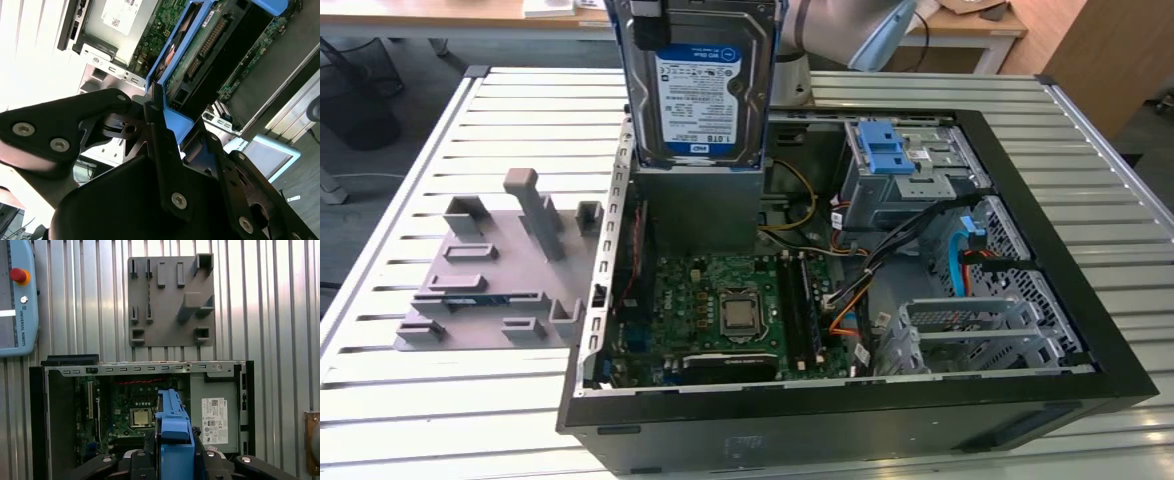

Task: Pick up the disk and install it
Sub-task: 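Pick up the disk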

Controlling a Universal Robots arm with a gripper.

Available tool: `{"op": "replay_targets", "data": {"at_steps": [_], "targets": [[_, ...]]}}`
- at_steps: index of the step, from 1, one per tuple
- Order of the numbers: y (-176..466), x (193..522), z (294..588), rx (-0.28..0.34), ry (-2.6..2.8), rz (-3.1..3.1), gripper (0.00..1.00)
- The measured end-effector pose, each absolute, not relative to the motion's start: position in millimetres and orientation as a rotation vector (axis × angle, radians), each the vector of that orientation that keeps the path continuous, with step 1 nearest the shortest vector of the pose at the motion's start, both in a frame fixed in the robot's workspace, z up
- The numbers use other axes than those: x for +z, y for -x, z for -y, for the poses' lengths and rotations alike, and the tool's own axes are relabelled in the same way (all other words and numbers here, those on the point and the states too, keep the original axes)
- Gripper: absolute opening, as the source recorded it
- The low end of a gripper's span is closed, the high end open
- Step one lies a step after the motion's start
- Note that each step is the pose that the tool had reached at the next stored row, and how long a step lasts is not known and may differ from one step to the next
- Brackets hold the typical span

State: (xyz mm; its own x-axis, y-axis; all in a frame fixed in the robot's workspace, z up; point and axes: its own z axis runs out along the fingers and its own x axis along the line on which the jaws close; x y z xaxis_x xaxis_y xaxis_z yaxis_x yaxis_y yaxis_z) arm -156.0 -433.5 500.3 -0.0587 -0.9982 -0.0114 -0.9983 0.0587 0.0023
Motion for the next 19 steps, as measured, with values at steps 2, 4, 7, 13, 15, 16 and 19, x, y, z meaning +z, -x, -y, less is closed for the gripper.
{"op": "replay_targets", "data": {"at_steps": [2,4,7,13,15,16,19], "targets": [[156,500,434,0.015,2.151,-2.281,0.36],[154,500,433,0.015,2.151,-2.281,0.36],[150,500,433,0.015,2.151,-2.281,0.36],[145,500,434,0.015,2.151,-2.281,0.36],[143,500,434,0.015,2.151,-2.281,0.36],[142,500,434,0.015,2.151,-2.281,0.36],[141,500,434,0.015,2.150,-2.281,0.36]]}}
